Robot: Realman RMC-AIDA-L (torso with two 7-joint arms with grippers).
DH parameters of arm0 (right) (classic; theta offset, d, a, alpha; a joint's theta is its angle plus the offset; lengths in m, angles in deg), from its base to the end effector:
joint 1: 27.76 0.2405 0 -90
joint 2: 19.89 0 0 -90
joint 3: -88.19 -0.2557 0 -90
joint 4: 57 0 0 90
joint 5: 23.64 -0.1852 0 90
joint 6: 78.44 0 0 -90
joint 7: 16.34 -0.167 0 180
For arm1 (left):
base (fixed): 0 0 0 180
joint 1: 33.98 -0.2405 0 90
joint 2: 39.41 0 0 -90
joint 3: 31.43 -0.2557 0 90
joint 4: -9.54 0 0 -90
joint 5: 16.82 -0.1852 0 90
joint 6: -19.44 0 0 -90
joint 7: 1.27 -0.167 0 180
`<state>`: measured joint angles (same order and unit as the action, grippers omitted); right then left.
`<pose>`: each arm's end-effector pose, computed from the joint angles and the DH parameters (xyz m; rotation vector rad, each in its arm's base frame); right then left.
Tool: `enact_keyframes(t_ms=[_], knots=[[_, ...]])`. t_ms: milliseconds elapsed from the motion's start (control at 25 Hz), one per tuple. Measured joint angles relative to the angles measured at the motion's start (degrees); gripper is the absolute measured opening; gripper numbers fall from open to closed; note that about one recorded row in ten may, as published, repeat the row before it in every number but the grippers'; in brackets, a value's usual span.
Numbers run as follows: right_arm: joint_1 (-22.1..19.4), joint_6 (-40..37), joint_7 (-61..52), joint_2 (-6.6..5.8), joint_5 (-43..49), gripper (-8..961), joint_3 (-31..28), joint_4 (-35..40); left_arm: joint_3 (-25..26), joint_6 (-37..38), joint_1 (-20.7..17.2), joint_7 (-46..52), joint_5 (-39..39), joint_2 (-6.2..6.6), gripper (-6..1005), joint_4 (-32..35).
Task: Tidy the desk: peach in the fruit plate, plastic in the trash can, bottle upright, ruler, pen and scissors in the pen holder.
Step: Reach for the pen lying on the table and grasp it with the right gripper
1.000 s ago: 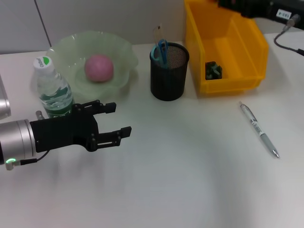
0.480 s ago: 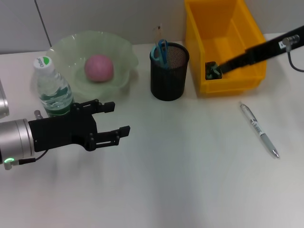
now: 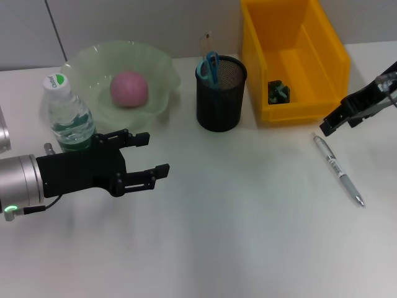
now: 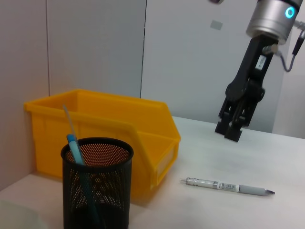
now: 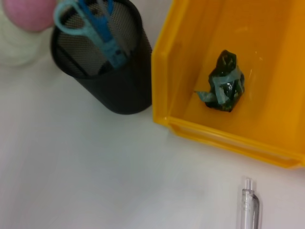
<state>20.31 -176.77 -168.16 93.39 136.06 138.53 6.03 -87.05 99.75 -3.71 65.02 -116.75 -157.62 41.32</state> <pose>0.2181 0.3819 0.0584 -2.2723 1.4200 -0.4019 -0.2268 0.3227 -0.0472 -2.7403 -0.3650 -0.6855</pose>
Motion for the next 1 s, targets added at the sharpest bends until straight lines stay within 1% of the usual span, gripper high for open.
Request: enact_keyframes(t_ms=[80, 120, 160, 280, 320, 360, 400, 800, 1000], knots=[[0.7, 1.9, 0.3, -0.08, 0.6, 643, 0.3, -2.8, 0.1, 0.0, 0.0, 0.0, 0.0, 0.00, 738, 0.0], [1.3, 4.1, 0.5, -0.10, 1.6, 642, 0.9, -5.6, 0.1, 0.0, 0.0, 0.0, 0.0, 0.00, 737, 0.0], [1.3, 4.1, 0.5, -0.10, 1.6, 642, 0.9, -5.6, 0.1, 0.1, 0.0, 0.0, 0.0, 0.00, 737, 0.0], [2.1, 7.4, 0.6, -0.20, 3.2, 642, 1.9, -9.8, 0.0, 0.1, -0.1, -0.1, 0.0, 0.00, 736, 0.0], [2.7, 9.1, 0.6, -0.36, 4.0, 642, 2.2, -12.6, 0.0, 0.1, -0.1, -0.1, 0.0, 0.00, 736, 0.0], [2.7, 9.1, 0.6, -0.36, 4.0, 642, 2.2, -12.6, -0.1, 0.1, -0.1, -0.1, 0.0, 0.00, 736, 0.0], [3.0, 10.3, 0.7, -0.44, 4.4, 642, 2.4, -14.6, -0.2, 0.1, 0.0, 0.1, 0.0, 0.00, 736, 0.0], [3.2, 11.9, 0.7, -0.37, 4.7, 642, 2.8, -17.4, -0.3, 0.1, 0.0, 0.1, -0.2, -0.03, 733, 0.0], [4.3, 12.7, 0.5, -0.20, 6.7, 643, 2.9, -20.1, -0.3, 0.3, 0.0, 0.1, -0.3, -0.09, 731, 0.0]])
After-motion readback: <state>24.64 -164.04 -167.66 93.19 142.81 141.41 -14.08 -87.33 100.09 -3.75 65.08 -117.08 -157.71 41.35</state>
